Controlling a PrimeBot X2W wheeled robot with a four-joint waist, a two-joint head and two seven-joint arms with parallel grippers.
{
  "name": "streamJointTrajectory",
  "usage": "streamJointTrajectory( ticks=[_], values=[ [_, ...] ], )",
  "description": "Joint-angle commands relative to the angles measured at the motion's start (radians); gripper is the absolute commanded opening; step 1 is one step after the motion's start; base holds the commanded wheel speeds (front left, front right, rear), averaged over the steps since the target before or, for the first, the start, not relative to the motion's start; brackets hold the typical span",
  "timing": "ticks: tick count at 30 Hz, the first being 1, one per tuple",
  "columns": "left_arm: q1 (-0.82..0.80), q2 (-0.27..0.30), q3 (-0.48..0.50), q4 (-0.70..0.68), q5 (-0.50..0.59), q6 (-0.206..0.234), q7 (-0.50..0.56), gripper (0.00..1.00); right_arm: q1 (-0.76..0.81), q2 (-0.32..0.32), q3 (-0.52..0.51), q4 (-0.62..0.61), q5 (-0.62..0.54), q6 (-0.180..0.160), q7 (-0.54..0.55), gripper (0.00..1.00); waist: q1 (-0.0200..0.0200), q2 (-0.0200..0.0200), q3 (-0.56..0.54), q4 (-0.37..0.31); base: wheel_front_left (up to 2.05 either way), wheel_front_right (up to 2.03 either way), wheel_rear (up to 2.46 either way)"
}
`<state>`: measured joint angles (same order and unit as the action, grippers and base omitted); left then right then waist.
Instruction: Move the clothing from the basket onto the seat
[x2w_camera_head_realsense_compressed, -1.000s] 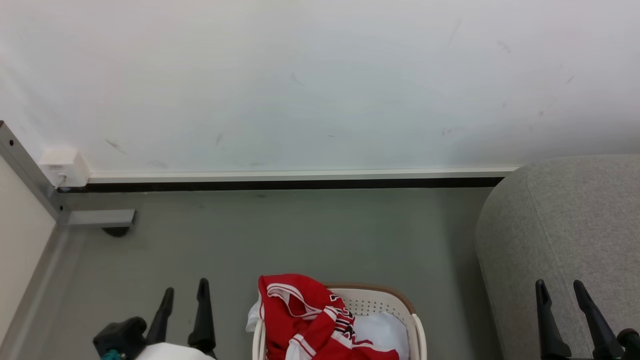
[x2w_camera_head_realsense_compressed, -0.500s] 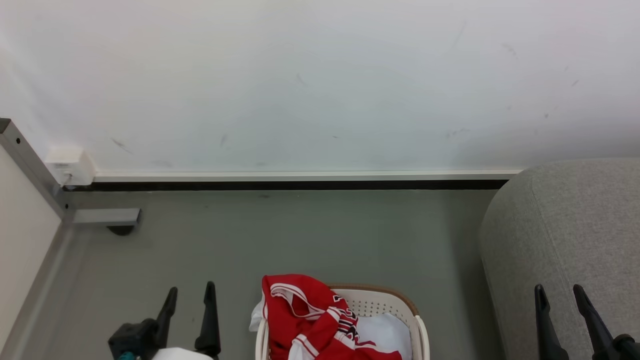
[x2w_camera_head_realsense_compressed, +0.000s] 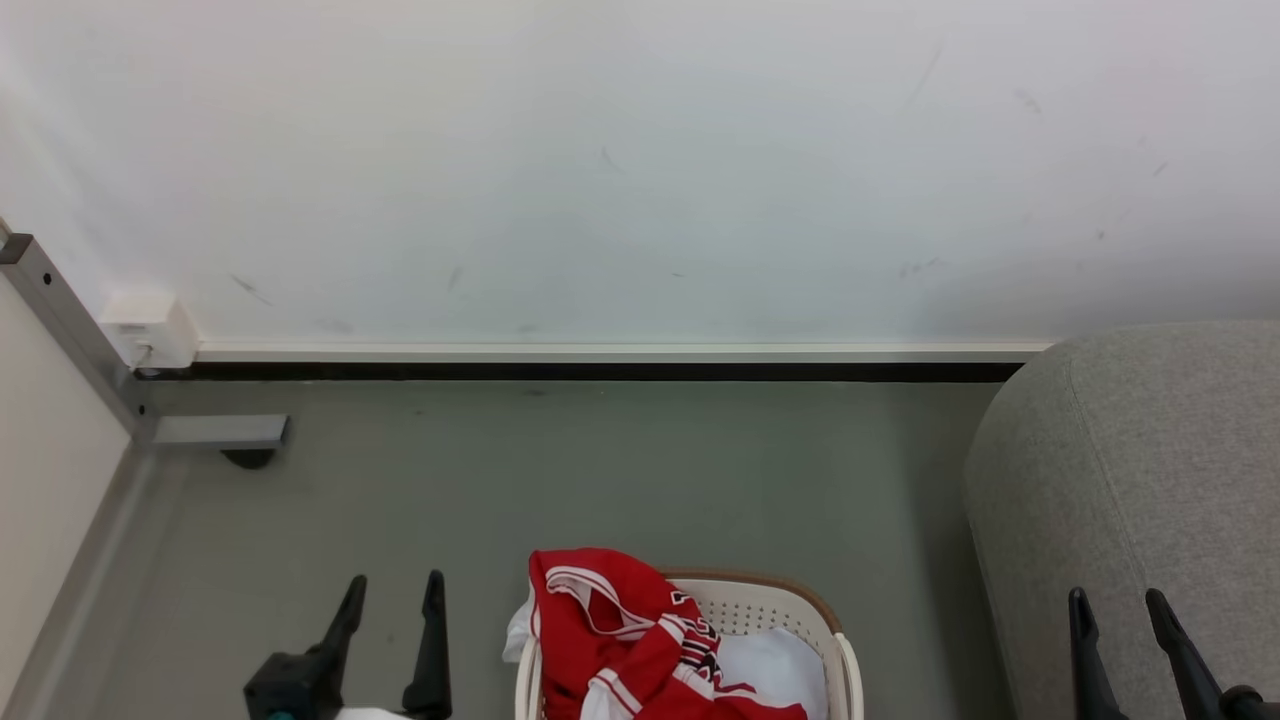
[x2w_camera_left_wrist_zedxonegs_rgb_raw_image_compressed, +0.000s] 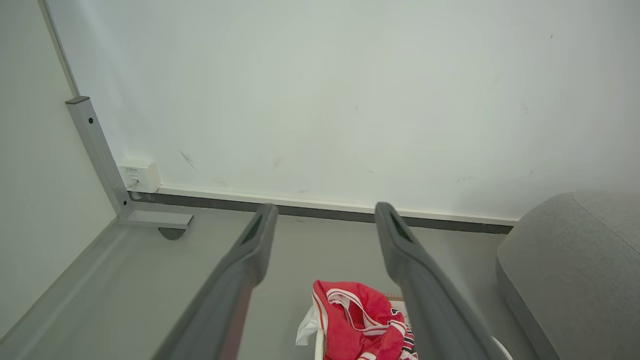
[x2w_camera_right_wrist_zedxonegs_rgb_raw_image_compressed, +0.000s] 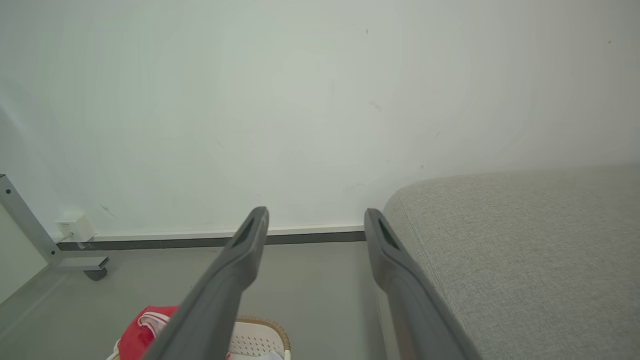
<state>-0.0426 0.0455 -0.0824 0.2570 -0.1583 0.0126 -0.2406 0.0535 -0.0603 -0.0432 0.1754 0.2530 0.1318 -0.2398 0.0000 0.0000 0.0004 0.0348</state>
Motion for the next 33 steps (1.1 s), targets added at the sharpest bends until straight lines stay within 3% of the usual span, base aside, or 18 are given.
streamJointTrajectory(
  ticks=[1, 11, 23, 33],
  values=[
    [0.006, 0.008, -0.001, 0.003, 0.023, 0.004, -0.011, 1.0, 0.011, 0.001, -0.004, 0.006, -0.01, -0.002, -0.012, 1.0, 0.0, 0.0, -0.001, 0.0, 0.0, 0.0, 0.0],
    [0.014, 0.008, -0.01, -0.002, 0.086, 0.01, -0.026, 1.0, 0.013, 0.002, 0.009, 0.029, -0.04, -0.002, -0.027, 1.0, 0.0, 0.0, 0.0, 0.0, 0.0, 0.0, 0.0],
    [0.016, 0.008, -0.007, -0.005, 0.078, 0.006, -0.024, 1.0, -0.003, 0.003, 0.019, 0.032, -0.009, -0.002, -0.026, 1.0, 0.0, 0.0, 0.012, -0.019, 0.0, 0.0, 0.0],
    [-0.081, 0.011, -0.016, -0.005, 0.104, -0.037, -0.024, 1.0, -0.069, 0.004, 0.036, -0.019, -0.013, -0.002, -0.026, 1.0, 0.0, 0.0, 0.122, -0.077, 0.0, 0.0, 0.0]
  ],
)
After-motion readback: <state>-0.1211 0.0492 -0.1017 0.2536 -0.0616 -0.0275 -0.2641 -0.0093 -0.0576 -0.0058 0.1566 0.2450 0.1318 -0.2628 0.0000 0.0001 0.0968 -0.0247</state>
